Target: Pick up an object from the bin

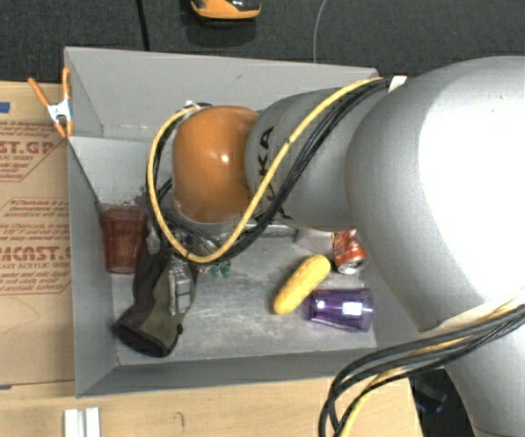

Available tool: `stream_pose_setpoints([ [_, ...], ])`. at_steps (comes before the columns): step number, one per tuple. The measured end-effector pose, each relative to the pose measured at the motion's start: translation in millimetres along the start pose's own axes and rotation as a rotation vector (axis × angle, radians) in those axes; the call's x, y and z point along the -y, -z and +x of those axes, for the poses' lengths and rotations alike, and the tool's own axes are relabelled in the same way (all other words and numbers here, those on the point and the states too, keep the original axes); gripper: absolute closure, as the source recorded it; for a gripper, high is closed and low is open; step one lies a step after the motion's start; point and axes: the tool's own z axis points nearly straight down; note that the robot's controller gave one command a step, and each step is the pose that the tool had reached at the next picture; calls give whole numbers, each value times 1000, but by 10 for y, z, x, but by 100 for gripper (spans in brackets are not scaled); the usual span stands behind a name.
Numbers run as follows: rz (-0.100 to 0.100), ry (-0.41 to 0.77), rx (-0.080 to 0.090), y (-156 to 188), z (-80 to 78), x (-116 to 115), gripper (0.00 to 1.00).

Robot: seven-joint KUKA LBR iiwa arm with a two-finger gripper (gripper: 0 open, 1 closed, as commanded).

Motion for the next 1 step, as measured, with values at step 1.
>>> stream_pose_setpoints([
  [1, -3, -377, 10, -157, 238, 222, 100],
])
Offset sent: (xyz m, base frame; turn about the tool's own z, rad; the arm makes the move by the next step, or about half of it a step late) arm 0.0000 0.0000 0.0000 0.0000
